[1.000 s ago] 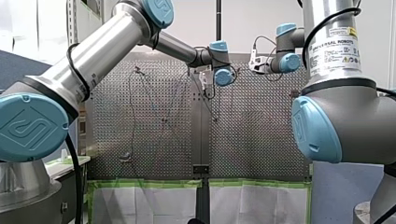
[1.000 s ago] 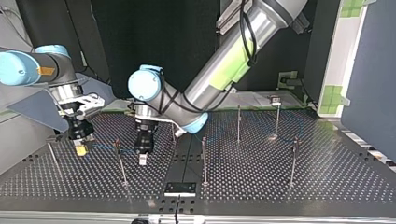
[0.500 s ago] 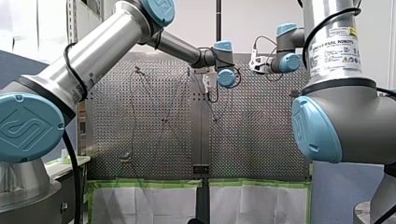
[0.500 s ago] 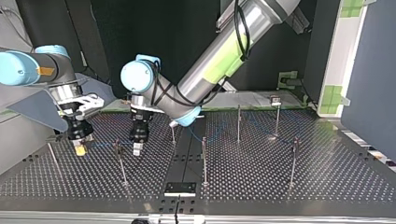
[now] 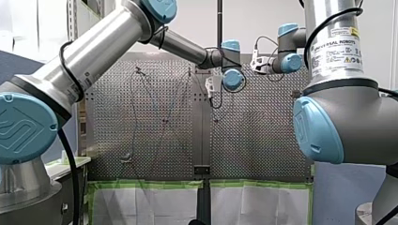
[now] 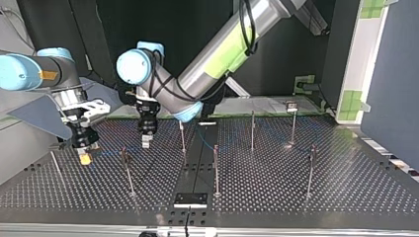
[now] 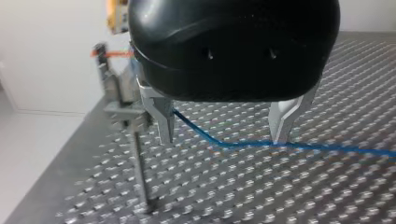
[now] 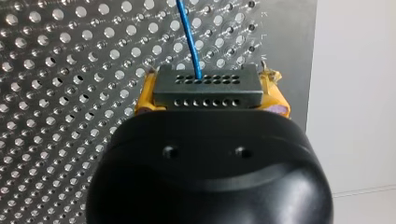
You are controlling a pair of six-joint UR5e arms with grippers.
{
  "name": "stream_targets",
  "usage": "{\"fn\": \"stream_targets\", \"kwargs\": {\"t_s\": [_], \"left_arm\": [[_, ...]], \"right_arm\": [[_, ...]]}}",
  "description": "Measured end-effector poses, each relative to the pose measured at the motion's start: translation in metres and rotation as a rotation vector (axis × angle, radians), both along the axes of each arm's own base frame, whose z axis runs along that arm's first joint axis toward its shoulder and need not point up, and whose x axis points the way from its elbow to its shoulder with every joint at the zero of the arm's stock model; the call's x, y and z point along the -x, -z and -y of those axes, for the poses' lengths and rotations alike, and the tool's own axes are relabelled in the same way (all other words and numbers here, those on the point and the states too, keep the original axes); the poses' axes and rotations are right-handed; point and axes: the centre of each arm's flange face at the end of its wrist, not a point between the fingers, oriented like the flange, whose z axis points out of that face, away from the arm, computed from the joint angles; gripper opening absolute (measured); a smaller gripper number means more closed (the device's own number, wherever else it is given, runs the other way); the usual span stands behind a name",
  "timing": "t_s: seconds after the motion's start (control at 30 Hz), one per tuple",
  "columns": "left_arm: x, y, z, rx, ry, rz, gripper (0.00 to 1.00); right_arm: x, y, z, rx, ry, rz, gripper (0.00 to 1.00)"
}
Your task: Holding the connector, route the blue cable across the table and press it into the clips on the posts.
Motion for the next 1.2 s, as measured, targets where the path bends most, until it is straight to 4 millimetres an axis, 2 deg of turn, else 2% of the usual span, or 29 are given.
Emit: {"fn": "stream_targets", "kwargs": {"t_s": [0.43,0.7,0.97,1.07,1.2], "left_arm": [[0.048,0.043,0.004,-0.023,-0.051,-0.058,1.0],[0.095,0.052,0.018,-0.033,-0.061,-0.098,1.0],[0.139,0.042,0.022,0.015,-0.047,-0.099,1.0],[0.145,0.033,0.019,0.051,-0.029,-0.087,1.0],[0.141,0.023,0.009,0.103,-0.018,-0.072,1.0]], "right_arm": [[0.0,0.0,0.0,0.006,-0.001,-0.008,0.0],[0.0,0.0,-0.001,0.006,-0.002,-0.01,0.0],[0.0,0.0,-0.001,0.007,-0.001,-0.014,0.0],[0.0,0.0,-0.001,0.007,-0.001,-0.014,0.0],[0.0,0.0,-0.001,0.006,-0.001,-0.015,0.0]]}}
